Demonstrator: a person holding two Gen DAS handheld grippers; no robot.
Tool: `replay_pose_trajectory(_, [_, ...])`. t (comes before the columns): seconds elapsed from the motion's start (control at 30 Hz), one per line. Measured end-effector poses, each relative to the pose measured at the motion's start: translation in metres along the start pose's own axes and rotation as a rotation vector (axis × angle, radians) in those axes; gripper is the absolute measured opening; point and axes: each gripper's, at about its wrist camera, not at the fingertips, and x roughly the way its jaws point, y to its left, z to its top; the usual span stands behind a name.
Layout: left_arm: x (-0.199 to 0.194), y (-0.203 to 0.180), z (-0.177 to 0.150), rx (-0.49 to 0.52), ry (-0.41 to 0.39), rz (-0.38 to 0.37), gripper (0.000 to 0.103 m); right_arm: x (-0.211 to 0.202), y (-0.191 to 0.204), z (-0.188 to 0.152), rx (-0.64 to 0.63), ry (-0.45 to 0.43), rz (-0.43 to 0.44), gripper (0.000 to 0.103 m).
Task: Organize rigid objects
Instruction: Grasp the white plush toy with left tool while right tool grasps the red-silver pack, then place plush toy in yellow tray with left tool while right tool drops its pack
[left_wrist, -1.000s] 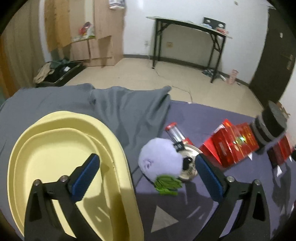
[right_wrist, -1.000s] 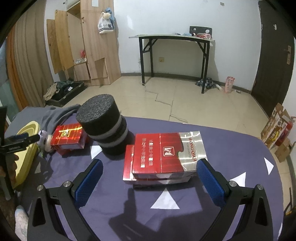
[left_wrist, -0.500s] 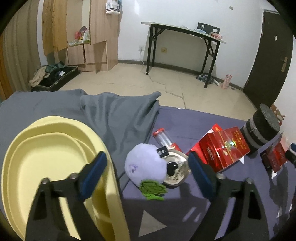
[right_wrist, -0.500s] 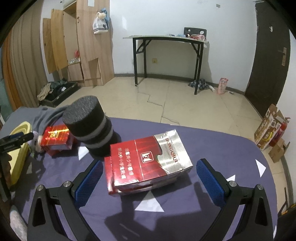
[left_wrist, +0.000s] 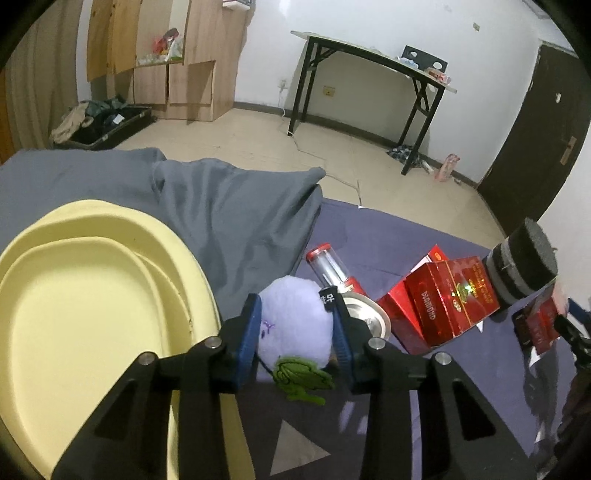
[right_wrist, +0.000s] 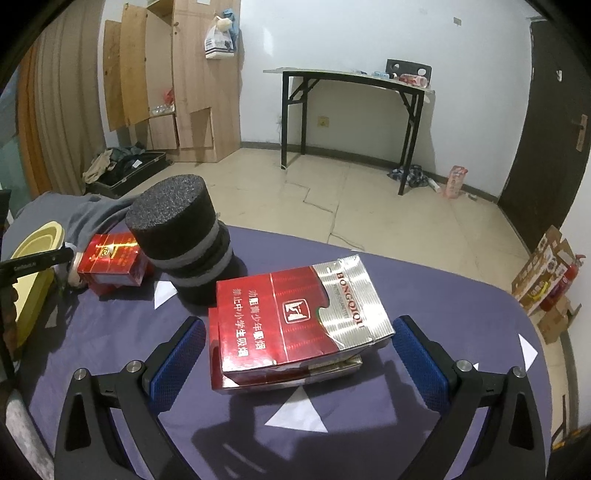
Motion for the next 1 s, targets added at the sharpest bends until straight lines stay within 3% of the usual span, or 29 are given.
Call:
replay_pose_trajectory(0.33, [0.002,0.003,-0.001,-0.019,-0.018,0.013,0.041,-0.014,-0.01,-0.001,0.027,-0.04,0.011,0.093])
replay_pose_trajectory(0.5, [0.0,0.011,-0.001,-0.04,-0.023,-0.025,0.028,-0.024,-0.015,-0.003,0.057,-0.084,0.025,0.092])
replay_pose_trajectory(0.7, [-0.05,0.027,0.012,-0.088,-0.136,-0.033,0.027,-0.053,-0.003,-0.001,0.039,-0.202,0.106,0.092])
replay_pose_trajectory(0.87, [-0.106,0.056,0.018,-0.137,-0.233,-0.01,0.026,-0.093,0.038,0.012,-0.088,-0.26,0.223,0.092])
replay_pose_trajectory(1.0, [-0.142,0.105,0.012,-0.25,-0.28,-0.018,0.026,-0.103,0.109,0.036,-0.279,-0.203,0.308,0.091])
